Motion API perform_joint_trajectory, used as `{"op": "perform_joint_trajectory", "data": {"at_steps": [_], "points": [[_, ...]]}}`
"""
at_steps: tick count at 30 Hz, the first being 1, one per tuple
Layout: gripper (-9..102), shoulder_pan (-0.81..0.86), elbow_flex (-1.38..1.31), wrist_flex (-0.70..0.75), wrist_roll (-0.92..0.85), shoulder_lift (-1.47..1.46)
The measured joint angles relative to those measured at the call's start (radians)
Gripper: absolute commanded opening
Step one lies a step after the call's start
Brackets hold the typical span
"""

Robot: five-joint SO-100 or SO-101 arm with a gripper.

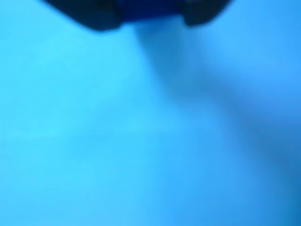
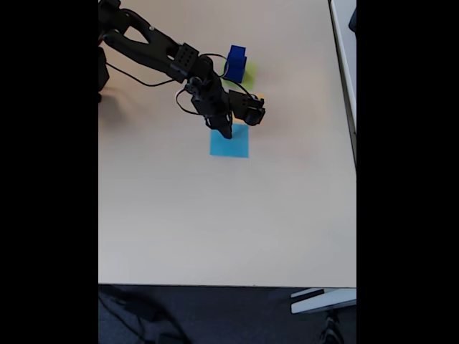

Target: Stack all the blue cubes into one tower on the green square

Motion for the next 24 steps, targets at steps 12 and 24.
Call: {"op": "perform_joint_trajectory", "data": {"at_steps": [12, 24], "points": [[14, -0.003, -0.038, 0.000, 0.003, -0.018], [17, -0.095, -0.189, 0.058, 0.069, -0.018]]}}
